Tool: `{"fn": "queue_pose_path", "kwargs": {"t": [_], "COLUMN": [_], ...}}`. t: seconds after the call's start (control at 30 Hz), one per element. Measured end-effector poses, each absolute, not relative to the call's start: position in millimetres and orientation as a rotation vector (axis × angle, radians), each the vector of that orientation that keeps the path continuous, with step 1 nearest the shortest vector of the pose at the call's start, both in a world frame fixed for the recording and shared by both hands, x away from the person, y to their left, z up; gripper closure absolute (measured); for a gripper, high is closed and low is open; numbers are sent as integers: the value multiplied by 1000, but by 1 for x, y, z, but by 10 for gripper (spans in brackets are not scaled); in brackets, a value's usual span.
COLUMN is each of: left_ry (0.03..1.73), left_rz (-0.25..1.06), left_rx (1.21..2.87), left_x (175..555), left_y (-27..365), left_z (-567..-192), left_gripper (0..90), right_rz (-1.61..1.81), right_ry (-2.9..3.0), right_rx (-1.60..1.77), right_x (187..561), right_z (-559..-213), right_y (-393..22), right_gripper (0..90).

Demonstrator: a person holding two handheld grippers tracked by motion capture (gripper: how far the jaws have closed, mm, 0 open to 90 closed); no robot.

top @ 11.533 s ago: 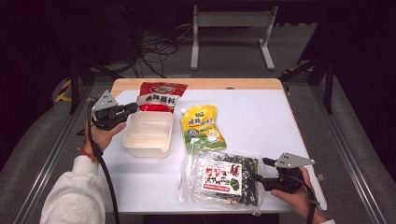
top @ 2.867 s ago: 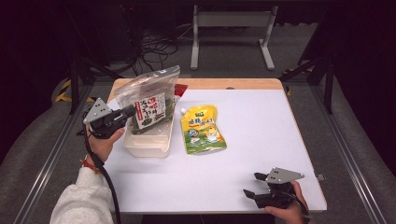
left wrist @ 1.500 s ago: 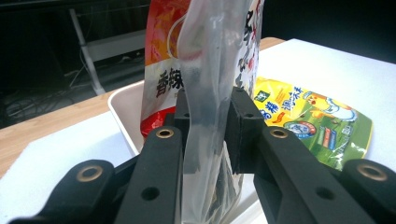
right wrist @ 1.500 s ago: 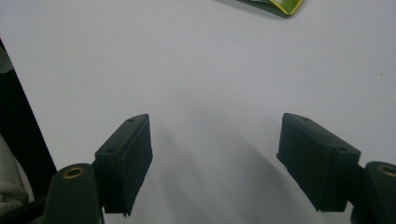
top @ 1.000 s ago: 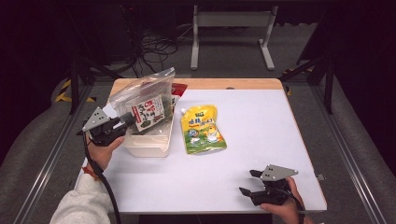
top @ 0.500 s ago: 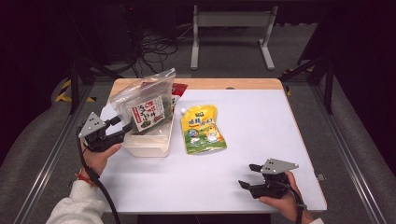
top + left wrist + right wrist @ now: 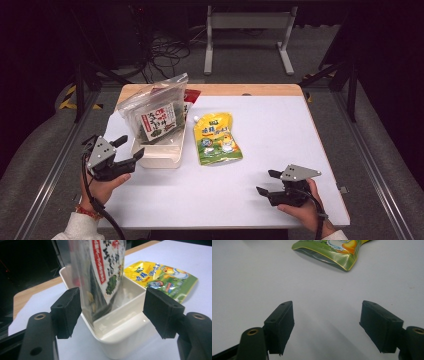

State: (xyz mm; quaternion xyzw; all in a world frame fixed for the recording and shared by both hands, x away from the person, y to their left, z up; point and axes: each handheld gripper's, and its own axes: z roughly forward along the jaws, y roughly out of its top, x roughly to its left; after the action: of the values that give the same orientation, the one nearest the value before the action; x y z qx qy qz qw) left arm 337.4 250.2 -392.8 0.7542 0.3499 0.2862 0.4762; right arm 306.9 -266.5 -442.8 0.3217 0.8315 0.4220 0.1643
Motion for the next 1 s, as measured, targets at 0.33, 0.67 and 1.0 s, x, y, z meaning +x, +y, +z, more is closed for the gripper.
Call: {"fn": "queue_pose_path", "kwargs": {"t": [0.33,0.67,1.0], "left_ry": [810,761,735], "left_rz": [580,483,432], "left_rx": [1919,2007,2054], "left_x": [314,293,290], "left_y": [242,222,219], "left_z": [-412,-437,-447], "left_gripper": [181,155,149], "right_rz": [1194,1201,1209], "right_ry": [2361,2346,2342], "right_rx": [912,942,950], "right_x": [308,313,336], "right_z": [-441,-441,-436], "right_y": [-266,-268,-258], "right_gripper": [282,306,342]}}
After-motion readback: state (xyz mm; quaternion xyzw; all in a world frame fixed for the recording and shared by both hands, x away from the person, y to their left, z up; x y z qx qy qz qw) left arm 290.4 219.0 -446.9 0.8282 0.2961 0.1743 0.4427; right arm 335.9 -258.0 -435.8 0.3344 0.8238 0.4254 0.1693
